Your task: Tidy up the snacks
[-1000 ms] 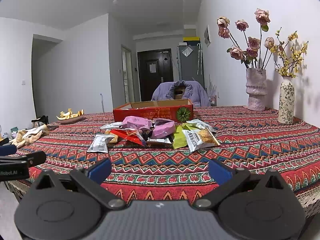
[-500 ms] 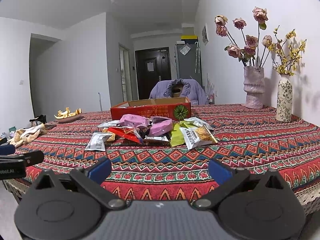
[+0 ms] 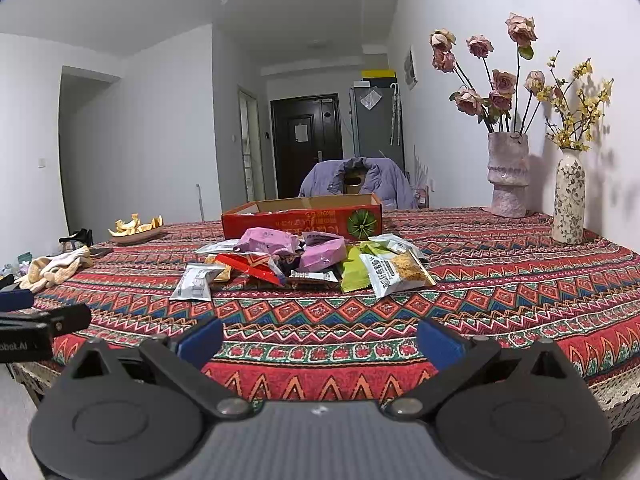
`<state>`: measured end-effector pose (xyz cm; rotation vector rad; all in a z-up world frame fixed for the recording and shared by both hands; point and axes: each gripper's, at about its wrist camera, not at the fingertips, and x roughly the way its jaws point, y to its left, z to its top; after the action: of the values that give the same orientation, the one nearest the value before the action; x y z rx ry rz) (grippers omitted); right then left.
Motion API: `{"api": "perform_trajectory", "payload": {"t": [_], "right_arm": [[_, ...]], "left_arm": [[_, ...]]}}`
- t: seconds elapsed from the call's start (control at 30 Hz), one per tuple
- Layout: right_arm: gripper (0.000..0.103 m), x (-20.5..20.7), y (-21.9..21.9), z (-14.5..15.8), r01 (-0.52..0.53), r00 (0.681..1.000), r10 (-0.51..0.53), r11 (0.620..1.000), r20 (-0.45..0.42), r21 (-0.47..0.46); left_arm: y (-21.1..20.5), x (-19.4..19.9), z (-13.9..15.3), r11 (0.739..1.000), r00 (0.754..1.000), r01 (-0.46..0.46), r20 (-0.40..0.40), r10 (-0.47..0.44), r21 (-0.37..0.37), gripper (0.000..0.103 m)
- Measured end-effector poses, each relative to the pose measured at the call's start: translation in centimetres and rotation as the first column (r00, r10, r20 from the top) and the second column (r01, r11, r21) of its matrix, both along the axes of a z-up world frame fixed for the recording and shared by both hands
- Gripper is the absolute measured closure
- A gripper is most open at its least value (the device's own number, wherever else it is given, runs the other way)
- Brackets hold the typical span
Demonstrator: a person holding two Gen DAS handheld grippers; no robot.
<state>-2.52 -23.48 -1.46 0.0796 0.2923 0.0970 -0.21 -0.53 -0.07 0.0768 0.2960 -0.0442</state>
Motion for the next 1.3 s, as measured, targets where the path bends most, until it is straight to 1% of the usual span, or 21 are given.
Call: {"api": "perform_trajectory", "payload": {"t": [0.5, 0.73, 0.87, 0.93, 1.03, 1.17, 1.3], "right_arm": [[0.000, 0.0, 0.1, 0.1, -0.005, 1.000, 0.005, 1.000, 0.004, 0.001], [0.000, 0.3, -0.1, 0.0, -0.038, 0.999, 0.038, 0.999, -0.011, 0.011], [0.000, 0.7, -0.2, 0.2, -0.020, 1.000, 0.020, 1.000, -0.009, 0.012], [0.000, 1.1, -0.4, 0.1, -0.022, 1.000, 0.022, 1.000, -0.004, 0.004], [0.000, 2.3, -0.9, -0.3, -0.019, 1.000, 0.019, 1.000, -0.025, 0.000], [0.000, 4.1, -1.4, -0.4, -0.017, 0.999, 0.018, 1.000, -0.051, 0.002], [0.000, 6.1, -1.9, 0.3, -0.018, 0.998, 0.019, 1.000, -0.061, 0.007]], "left_arm": [[0.2, 0.0, 0.0, 1.000, 1.000, -0.025, -0.002, 0.025, -0.005, 0.000], [0.1, 0.2, 0.0, 0.999, 0.999, -0.037, 0.003, 0.037, 0.008, 0.000], [0.0, 0.7, 0.4, 0.998, 0.998, -0.058, 0.020, 0.058, 0.011, 0.000], [0.0, 1.2, 0.3, 0.997, 0.997, -0.072, 0.023, 0.072, 0.018, 0.000], [0.0, 2.3, 0.0, 0.996, 0.996, -0.084, 0.006, 0.084, 0.023, 0.000], [-0.3, 4.3, 0.2, 0.997, 0.997, -0.073, -0.021, 0.074, 0.026, 0.000], [-1.0, 6.3, 0.5, 0.997, 0.998, -0.062, -0.025, 0.063, 0.045, 0.000]]}}
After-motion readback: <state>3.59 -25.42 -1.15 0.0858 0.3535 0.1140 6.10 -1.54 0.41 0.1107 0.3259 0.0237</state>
